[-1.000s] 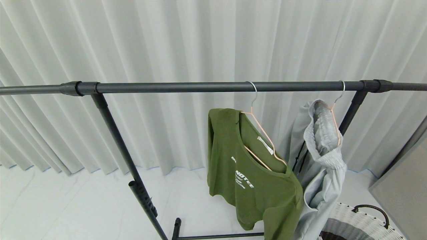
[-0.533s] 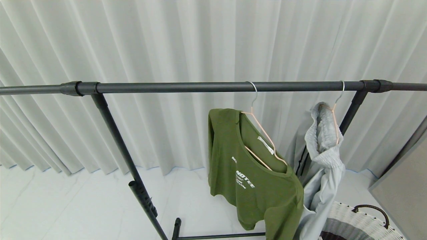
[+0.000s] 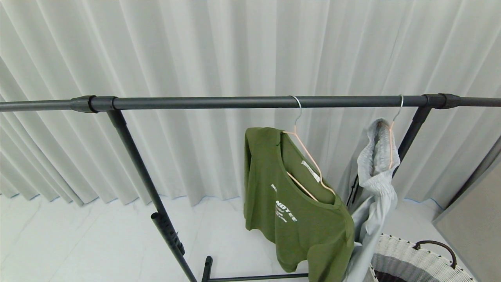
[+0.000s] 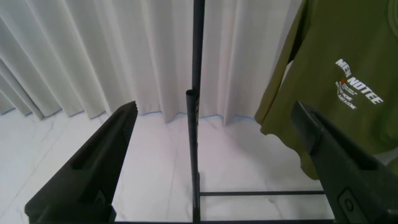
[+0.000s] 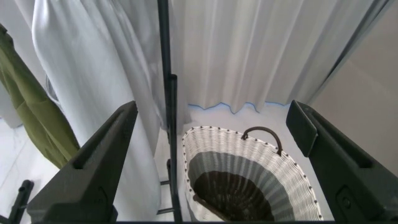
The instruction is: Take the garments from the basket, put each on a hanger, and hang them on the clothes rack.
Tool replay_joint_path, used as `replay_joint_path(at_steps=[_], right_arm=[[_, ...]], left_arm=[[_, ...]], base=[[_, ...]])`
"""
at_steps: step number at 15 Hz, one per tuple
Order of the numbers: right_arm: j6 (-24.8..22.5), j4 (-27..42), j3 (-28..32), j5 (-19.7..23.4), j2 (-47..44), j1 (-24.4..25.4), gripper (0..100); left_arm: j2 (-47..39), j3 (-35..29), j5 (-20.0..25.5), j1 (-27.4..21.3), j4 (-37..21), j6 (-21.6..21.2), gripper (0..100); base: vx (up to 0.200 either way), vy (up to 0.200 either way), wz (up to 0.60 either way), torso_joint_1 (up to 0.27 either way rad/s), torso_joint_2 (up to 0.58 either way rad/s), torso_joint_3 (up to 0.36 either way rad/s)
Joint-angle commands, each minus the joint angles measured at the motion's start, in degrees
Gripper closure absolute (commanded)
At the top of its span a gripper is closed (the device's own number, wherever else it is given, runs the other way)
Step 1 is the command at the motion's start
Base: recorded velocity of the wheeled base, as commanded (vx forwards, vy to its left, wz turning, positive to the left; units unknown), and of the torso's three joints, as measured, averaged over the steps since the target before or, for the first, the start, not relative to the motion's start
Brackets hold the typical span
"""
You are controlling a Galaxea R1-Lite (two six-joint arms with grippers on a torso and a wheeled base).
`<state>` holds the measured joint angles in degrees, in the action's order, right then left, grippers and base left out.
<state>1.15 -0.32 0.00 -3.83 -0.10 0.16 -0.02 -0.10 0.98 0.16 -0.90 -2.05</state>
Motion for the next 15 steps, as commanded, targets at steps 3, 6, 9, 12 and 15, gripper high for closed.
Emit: replay_joint_path(at_steps=[3,6,9,12,15], right_arm=[[0.0,0.0,0.0,0.0,0.0,0.0,0],[0.0,0.0,0.0,0.0,0.0,0.0,0],[0.0,0.0,0.0,0.0,0.0,0.0,0],[0.0,0.0,0.0,0.0,0.0,0.0,0],[0.0,0.0,0.0,0.0,0.0,0.0,0]], left_arm=[[0.0,-0.1,0.0,0.0,0.0,0.0,0],[0.0,0.0,0.0,0.0,0.0,0.0,0],[0.0,0.0,0.0,0.0,0.0,0.0,0],[0.0,0.0,0.0,0.0,-0.1,0.0,0],[0.0,0.0,0.0,0.0,0.0,0.0,0]], base=[[0.000,0.000,0.00,0.000,0.00,0.000],[0.000,0.000,0.00,0.000,0.00,0.000],[0.000,0.000,0.00,0.000,0.00,0.000],[0.000,0.000,0.00,0.000,0.00,0.000],[0.000,0.000,0.00,0.000,0.00,0.000]])
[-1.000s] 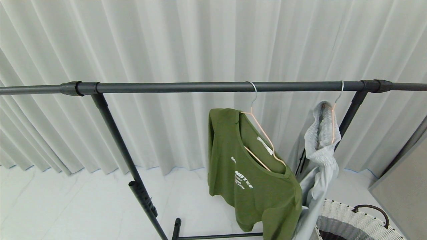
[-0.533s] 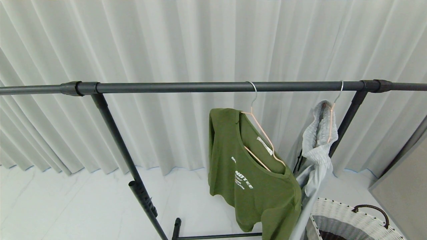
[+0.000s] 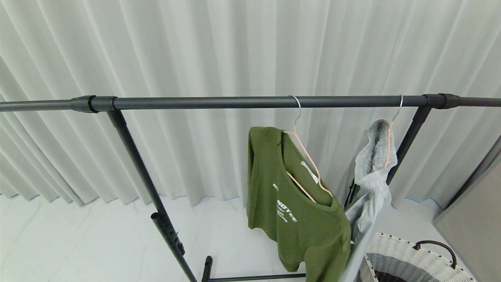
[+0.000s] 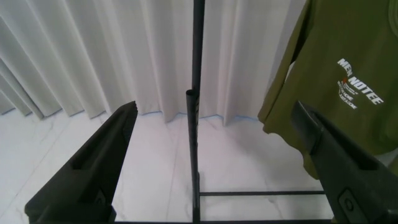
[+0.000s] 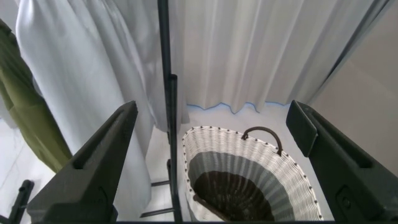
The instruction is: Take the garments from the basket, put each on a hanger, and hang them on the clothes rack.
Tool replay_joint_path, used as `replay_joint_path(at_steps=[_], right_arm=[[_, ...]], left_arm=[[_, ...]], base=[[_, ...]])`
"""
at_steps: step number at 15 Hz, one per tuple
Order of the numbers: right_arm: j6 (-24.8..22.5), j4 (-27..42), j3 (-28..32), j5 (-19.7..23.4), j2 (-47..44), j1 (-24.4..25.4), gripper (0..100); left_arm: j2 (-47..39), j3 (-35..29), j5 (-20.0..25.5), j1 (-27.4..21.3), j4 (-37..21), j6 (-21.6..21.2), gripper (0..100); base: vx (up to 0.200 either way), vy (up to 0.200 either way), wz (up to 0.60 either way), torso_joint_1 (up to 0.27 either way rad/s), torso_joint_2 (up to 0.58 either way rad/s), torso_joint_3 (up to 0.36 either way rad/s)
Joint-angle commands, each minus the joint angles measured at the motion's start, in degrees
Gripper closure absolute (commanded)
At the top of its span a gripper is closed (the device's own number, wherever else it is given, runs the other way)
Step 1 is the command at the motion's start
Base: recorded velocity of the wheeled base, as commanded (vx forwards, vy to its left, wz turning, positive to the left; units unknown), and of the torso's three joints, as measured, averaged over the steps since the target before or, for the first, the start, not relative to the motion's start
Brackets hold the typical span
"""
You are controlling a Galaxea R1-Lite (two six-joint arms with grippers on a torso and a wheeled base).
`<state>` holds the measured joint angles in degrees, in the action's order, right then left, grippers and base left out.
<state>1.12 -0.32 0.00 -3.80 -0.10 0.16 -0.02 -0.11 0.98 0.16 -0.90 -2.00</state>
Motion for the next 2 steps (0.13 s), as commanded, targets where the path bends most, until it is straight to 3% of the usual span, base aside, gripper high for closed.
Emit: replay_joint_path(at_steps=[1,2], right_arm=[[-0.1,0.0,0.0,0.0,0.0,0.0,0],[-0.1,0.0,0.0,0.0,0.0,0.0,0]], left_arm=[[0.0,0.0,0.0,0.0,0.0,0.0,0],[0.0,-0.1,0.0,0.0,0.0,0.0,0]], base=[[0.000,0.000,0.00,0.000,0.00,0.000],[0.000,0.000,0.00,0.000,0.00,0.000]])
